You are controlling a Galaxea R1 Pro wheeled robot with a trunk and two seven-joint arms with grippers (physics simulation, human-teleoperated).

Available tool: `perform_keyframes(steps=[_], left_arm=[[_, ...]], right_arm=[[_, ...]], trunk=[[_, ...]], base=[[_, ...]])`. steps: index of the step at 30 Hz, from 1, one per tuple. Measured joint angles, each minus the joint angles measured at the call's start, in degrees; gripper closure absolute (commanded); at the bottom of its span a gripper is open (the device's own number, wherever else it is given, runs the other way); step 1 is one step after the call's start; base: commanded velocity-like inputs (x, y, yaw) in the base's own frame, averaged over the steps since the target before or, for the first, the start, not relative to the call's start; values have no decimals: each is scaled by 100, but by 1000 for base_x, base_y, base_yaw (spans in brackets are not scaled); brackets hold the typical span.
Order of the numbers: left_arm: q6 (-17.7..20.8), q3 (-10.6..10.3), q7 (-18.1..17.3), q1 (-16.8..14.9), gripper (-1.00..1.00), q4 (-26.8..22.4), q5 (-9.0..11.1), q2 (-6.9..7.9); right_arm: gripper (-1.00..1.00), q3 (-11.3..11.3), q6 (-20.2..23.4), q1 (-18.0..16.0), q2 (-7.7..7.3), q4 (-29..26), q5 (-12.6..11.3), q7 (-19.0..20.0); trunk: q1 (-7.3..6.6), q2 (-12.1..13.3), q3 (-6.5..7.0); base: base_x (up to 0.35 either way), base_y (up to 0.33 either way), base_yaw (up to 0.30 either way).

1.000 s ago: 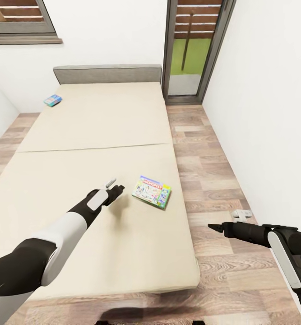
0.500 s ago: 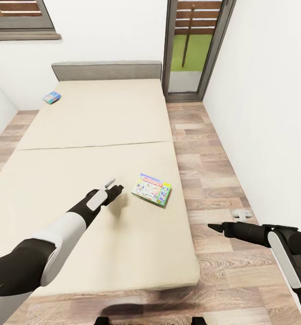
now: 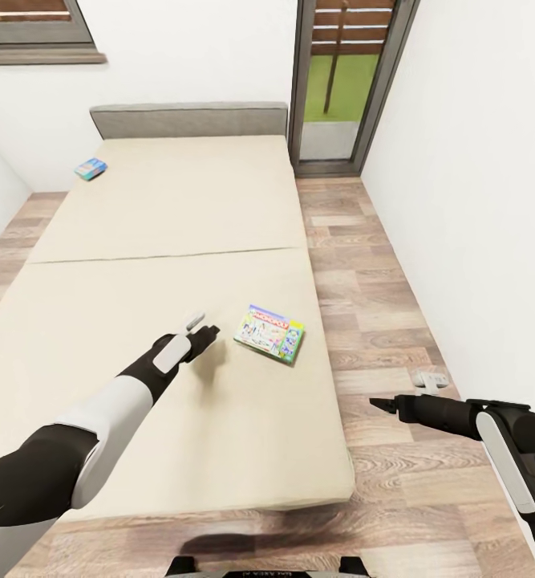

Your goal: Put all the toys in the child's room - the three board games (two on the bed and one on the table), the two jigsaw puzzles on the table, and the tennis ball on the table - inside the toy box on the table in the child's room.

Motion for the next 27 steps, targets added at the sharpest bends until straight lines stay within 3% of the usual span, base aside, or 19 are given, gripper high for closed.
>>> perform_keyframes(steps=[20,27], left_arm=[[-8,-6,-3,10,-100,-138,-65,-42],[-33,-8,-11,10,-100,-127,-55,-36]], right_arm=[[-100,-9,0,45,-1,-30,1,0],[-100,-11,0,47,-1,-33,-4,0]], trunk=[[-23,0,-59],[-27,0,-61]], base=[[0,0,-2],[0,0,-109]])
